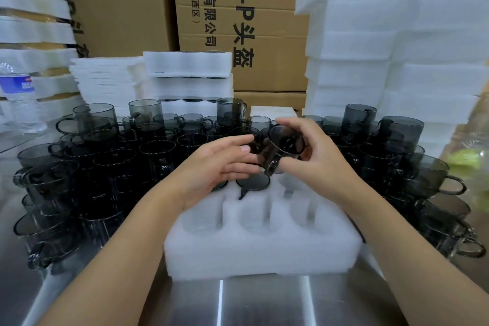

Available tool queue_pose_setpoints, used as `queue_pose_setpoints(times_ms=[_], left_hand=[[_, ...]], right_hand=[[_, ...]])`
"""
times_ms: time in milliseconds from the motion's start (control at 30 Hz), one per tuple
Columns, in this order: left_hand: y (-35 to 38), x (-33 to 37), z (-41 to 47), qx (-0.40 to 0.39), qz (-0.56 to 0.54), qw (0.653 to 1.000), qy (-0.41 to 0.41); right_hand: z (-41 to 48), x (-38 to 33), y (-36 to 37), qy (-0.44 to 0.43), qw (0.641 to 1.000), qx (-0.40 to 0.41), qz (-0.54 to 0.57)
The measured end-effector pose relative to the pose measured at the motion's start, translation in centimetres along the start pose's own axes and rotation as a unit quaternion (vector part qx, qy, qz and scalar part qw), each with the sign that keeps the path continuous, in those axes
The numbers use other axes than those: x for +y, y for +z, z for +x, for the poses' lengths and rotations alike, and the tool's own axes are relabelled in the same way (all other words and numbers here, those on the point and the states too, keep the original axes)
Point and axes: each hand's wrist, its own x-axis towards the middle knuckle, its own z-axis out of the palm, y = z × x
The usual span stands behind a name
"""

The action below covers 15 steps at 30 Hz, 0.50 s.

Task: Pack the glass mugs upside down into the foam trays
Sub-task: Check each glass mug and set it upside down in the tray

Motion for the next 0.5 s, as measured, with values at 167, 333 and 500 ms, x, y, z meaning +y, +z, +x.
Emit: queue_pose_setpoints(times_ms=[167, 333, 500], left_hand=[[0.0, -0.1, 0.1, 0.007, 0.024, 1.0, 0.0], [0.0, -0.1, 0.0, 0.01, 0.032, 0.999, 0.004], [0.0, -0.1, 0.0, 0.01, 0.038, 0.999, 0.005]], right_hand=[[0.4, 0.1, -2.0, 0.068, 0.996, -0.053, -0.013], [0.6, 0.6, -3.5, 0.12, 0.982, -0.11, -0.091], [0.3, 0.7, -3.2, 0.117, 0.976, -0.15, -0.104]])
